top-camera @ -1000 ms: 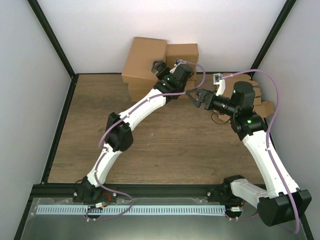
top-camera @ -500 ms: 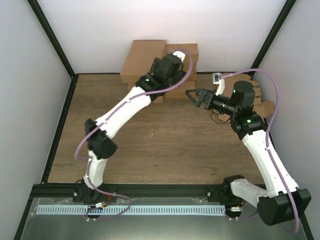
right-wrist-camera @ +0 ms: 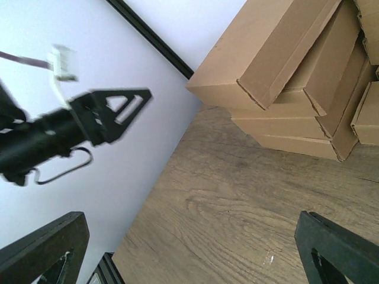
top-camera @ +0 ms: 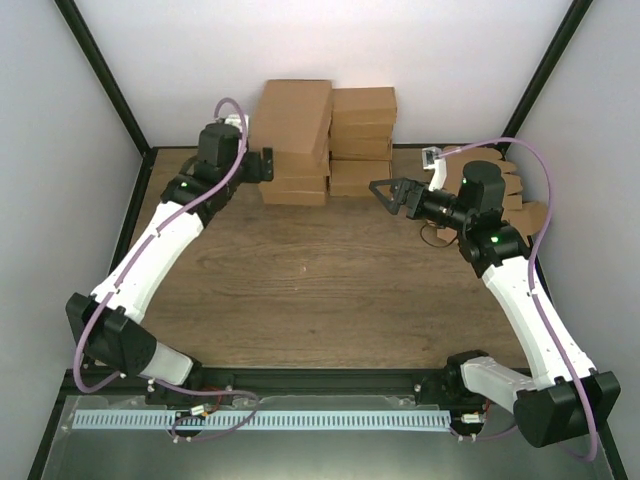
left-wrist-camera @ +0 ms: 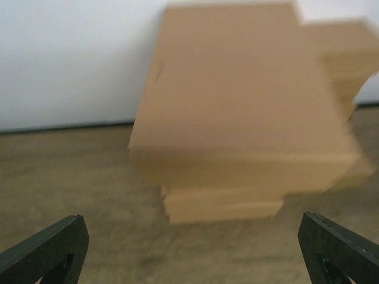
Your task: Fold the paper box
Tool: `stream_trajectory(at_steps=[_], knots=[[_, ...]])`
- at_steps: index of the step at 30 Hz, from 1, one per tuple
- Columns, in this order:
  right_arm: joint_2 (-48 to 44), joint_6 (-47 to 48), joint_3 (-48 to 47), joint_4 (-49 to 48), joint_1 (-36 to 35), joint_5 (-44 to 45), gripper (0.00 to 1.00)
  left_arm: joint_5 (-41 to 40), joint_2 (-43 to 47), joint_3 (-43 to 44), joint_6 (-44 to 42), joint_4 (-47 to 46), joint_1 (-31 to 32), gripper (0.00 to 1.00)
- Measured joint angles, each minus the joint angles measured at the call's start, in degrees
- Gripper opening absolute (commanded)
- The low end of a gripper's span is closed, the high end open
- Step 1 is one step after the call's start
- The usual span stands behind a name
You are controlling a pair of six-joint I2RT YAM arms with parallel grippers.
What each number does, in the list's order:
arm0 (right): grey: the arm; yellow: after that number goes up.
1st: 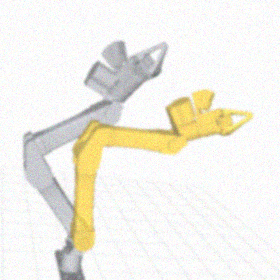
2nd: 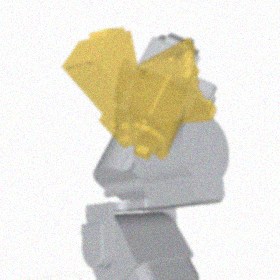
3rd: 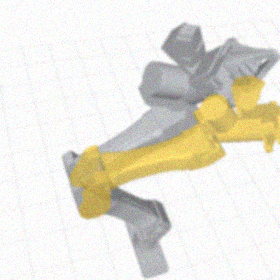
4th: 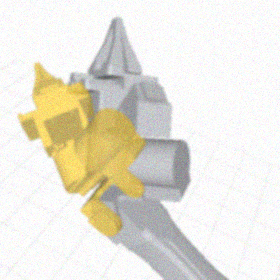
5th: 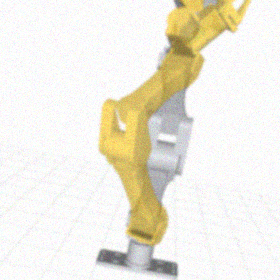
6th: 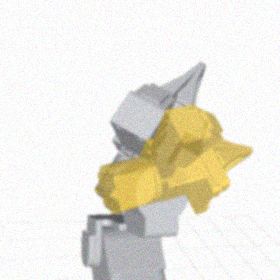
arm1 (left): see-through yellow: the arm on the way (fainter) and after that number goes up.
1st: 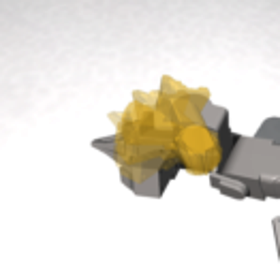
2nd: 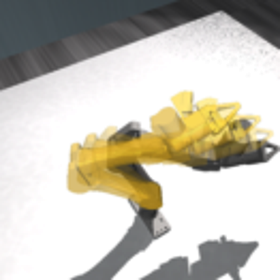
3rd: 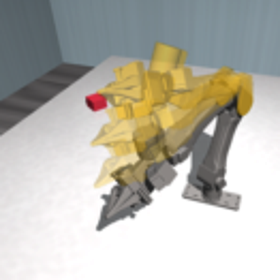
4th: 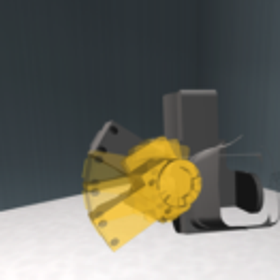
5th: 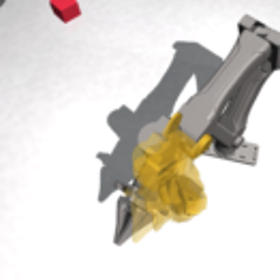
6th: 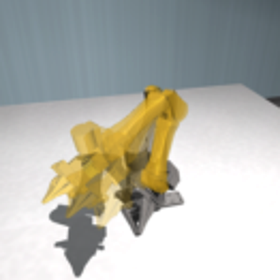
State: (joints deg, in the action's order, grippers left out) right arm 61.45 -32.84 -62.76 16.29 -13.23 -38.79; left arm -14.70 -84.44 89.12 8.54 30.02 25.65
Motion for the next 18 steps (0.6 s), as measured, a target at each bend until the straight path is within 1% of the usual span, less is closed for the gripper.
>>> stream_trajectory(at_steps=[3,6,10,13,15,18], knots=[[0.0,0.0,0.0,0.0,0.0,-0.2,0.99,5.1,0.5,-7.6,-1.4,-1.3,-4.7,1.00],[0.0,0.2,0.0,0.0,0.0,-0.6,0.99,9.9,0.7,-11.3,-2.9,-1.6,-8.1,1.00],[0.2,0.6,0.0,0.0,0.0,-0.8,0.99,15.3,0.6,-11.4,-4.5,-3.0,-14.0,1.00],[0.4,0.9,0.0,0.0,0.0,-1.1,0.99,19.9,-0.3,-11.4,-6.0,-5.0,-17.0,1.00],[0.6,1.0,0.0,0.0,0.0,-1.3,0.99,23.2,-2.6,-10.2,-7.4,-6.0,-18.2,1.00],[0.7,1.1,-0.1,0.0,0.0,-1.7,0.99,27.4,-8.8,-5.4,-9.7,-6.3,-18.9,1.00]])
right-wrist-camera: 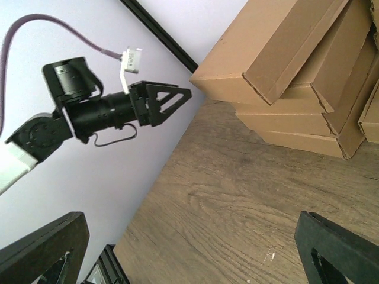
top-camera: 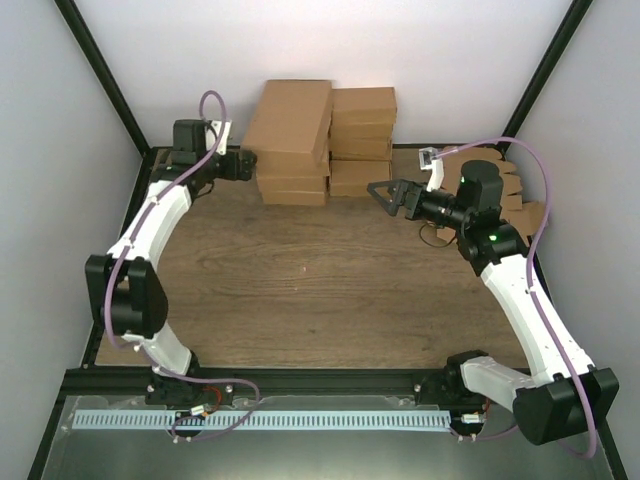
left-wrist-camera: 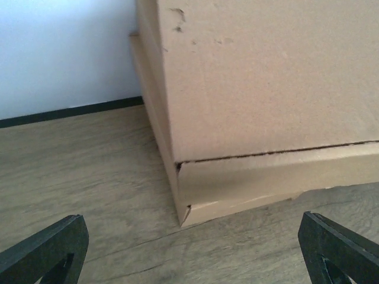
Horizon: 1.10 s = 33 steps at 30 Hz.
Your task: Fold the paper box
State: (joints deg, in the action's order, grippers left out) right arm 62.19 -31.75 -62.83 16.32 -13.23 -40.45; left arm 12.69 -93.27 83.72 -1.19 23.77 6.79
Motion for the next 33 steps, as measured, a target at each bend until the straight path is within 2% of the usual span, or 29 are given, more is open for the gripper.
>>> stream_trajectory(at_steps=[3,15,19,23,28,29,32,33], knots=[[0.1,0.2,0.0,0.0,0.0,-0.2,0.99,3.2,-4.3,2.3,-1.4,-0.7,0.0,1.00],[1.1,0.9,-0.1,0.1,0.0,0.4,0.97,8.1,-8.4,8.4,-3.7,-1.0,0.0,0.99],[3.6,0.0,-0.2,-0.5,0.0,3.6,0.89,8.9,-8.9,8.6,-3.7,-1.0,0.3,0.99],[7.8,-2.6,-0.3,-4.8,0.0,6.7,0.74,9.9,-8.9,8.4,-3.7,-2.1,0.5,0.99],[17.5,-4.2,-5.2,-9.0,0.0,9.5,0.47,11.1,-8.9,8.0,-3.7,-3.1,0.7,0.99],[19.5,-4.2,-6.4,-9.8,0.0,9.9,0.40,11.3,-8.9,7.8,-3.8,-3.4,0.7,0.99],[25.5,-4.7,-10.3,-12.0,0.0,10.5,0.09,11.6,-8.9,7.1,-4.1,-4.2,0.9,0.99],[27.3,-4.8,-11.6,-12.4,-0.1,10.6,0.02,11.7,-8.9,6.8,-4.2,-4.6,0.9,0.99]])
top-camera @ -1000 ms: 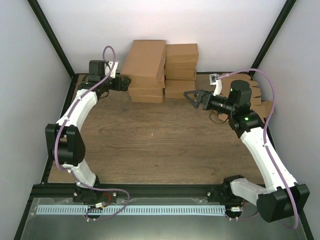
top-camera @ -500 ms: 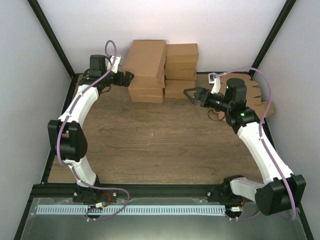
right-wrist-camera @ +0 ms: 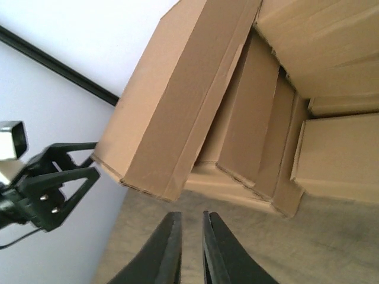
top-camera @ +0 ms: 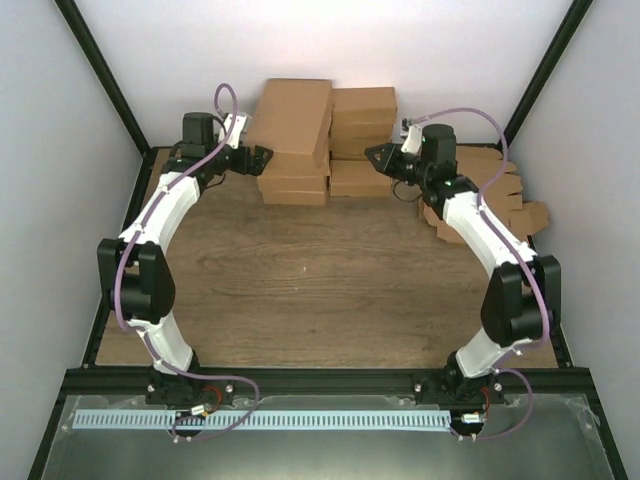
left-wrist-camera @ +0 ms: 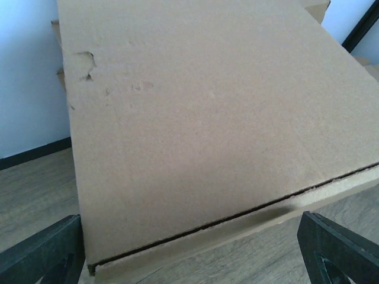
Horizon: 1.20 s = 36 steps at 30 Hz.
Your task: Fold the paper box
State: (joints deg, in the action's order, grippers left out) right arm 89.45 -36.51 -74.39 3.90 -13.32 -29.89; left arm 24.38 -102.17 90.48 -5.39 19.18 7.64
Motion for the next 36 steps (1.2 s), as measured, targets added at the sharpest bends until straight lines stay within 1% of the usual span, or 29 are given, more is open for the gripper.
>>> stream_trajectory(at_steps=[5,11,19,23,28,32,36], knots=[[7.7,0.0,-6.6,-0.7,-0.6,0.1,0.01,0.4,0.0,-1.9,-0.8,-0.6,0.0,0.99],[17.5,2.5,-18.4,1.4,-1.9,-0.8,0.01,0.4,0.0,-2.0,-1.4,-0.7,0.3,0.99],[32.3,8.9,-38.0,9.7,-2.4,-4.0,0.01,0.5,0.0,-2.1,-2.3,-0.7,0.7,0.97],[38.4,12.4,-45.0,14.1,-2.4,-6.6,0.01,0.7,0.0,-2.1,-2.3,-0.7,0.8,0.97],[41.8,15.0,-48.7,17.7,-2.6,-10.5,0.01,0.8,0.0,-2.1,-2.3,-0.6,1.1,0.96],[44.8,16.6,-54.4,19.8,-3.0,-13.1,0.01,0.7,0.1,-2.1,-2.3,-0.5,1.4,0.95],[45.0,17.9,-55.6,20.7,-3.2,-14.3,0.01,0.4,0.6,-2.5,-2.0,-0.2,1.4,0.95]])
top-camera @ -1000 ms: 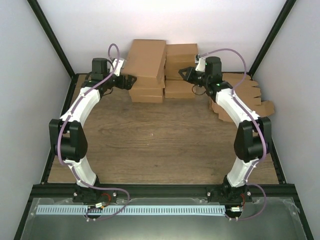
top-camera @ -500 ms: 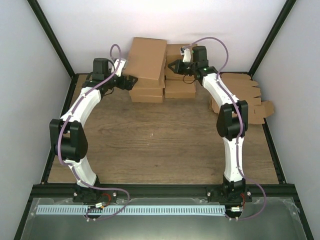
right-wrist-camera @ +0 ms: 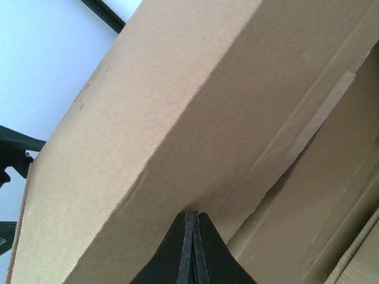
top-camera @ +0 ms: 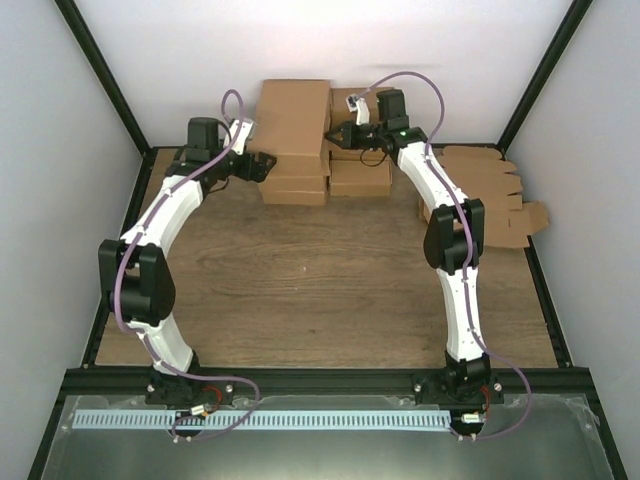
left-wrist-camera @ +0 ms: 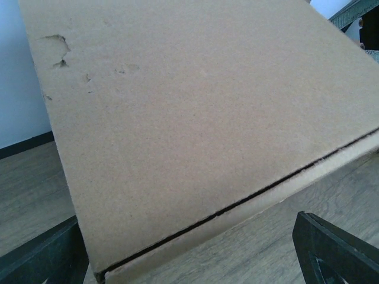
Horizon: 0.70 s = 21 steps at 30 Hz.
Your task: Fold the paper box
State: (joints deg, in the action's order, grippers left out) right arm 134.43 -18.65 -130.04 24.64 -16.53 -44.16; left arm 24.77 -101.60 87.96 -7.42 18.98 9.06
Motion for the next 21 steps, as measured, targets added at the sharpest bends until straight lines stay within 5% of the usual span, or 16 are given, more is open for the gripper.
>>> stream_trajectory(at_steps=[15,21], knots=[[-0.7,1.4,-0.4,1.5,-0.8,2.3,0.04,-1.7,3.5,-4.3,2.7,-2.1,1.0,0.92],[-9.5,2.7,7.7,1.9,-0.9,7.3,0.05,-2.3,1.2,-1.1,-1.3,-1.4,1.4,0.86]])
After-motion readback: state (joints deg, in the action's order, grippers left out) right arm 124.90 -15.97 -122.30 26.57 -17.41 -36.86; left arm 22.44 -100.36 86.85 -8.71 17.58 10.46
